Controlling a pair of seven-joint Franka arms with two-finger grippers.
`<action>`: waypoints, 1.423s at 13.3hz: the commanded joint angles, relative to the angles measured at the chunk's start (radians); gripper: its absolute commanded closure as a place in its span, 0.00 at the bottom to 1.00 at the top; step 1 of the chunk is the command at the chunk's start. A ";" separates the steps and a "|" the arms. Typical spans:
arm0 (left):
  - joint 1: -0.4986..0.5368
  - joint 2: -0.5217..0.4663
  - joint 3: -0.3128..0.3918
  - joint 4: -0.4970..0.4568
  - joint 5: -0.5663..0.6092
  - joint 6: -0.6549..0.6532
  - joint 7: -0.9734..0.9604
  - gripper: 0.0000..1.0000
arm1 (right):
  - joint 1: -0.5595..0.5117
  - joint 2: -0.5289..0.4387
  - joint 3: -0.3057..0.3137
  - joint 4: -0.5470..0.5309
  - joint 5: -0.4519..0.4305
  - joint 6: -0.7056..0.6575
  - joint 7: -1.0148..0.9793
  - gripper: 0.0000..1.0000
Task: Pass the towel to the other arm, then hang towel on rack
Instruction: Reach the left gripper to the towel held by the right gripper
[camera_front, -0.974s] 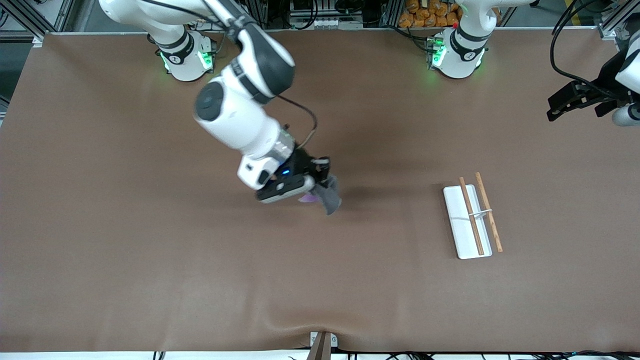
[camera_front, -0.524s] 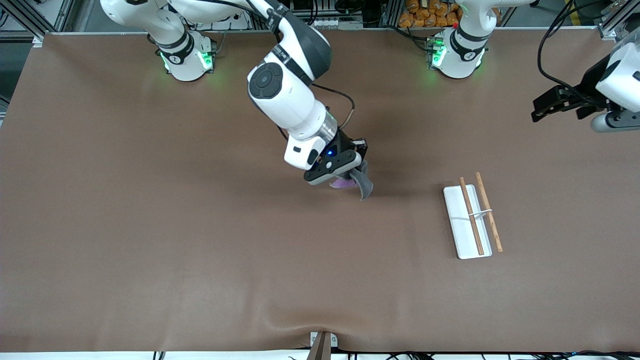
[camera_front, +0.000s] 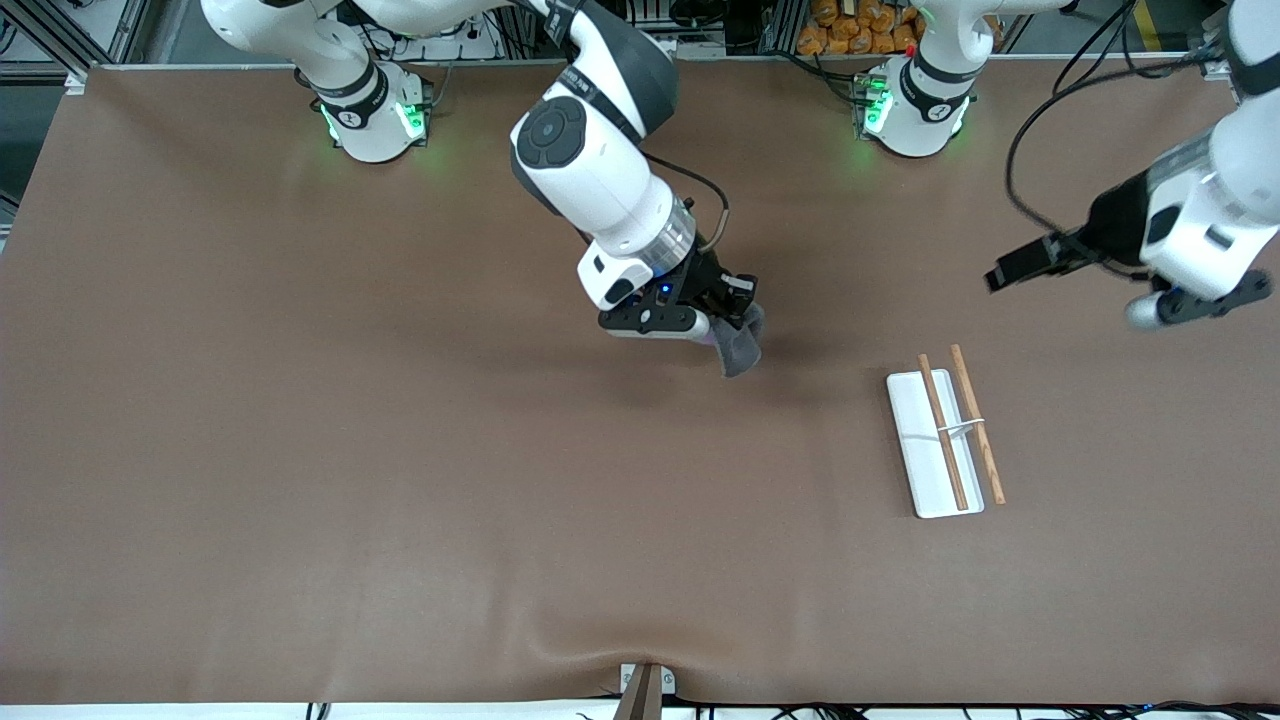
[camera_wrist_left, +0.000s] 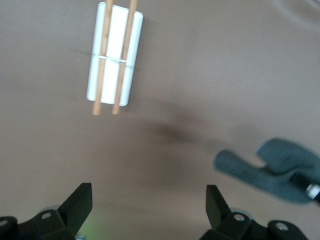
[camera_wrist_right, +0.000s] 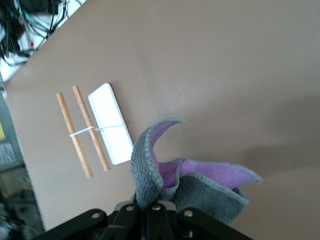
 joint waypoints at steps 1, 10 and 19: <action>-0.025 0.039 -0.022 0.012 -0.035 0.074 -0.113 0.00 | 0.018 0.014 -0.012 0.050 -0.010 -0.008 0.163 1.00; -0.132 0.194 -0.037 0.006 -0.035 0.252 -0.267 0.00 | 0.041 0.015 -0.011 0.050 -0.006 0.030 0.409 1.00; -0.191 0.263 -0.055 -0.147 -0.089 0.249 -0.396 0.15 | 0.041 0.017 -0.011 0.049 -0.010 0.030 0.406 1.00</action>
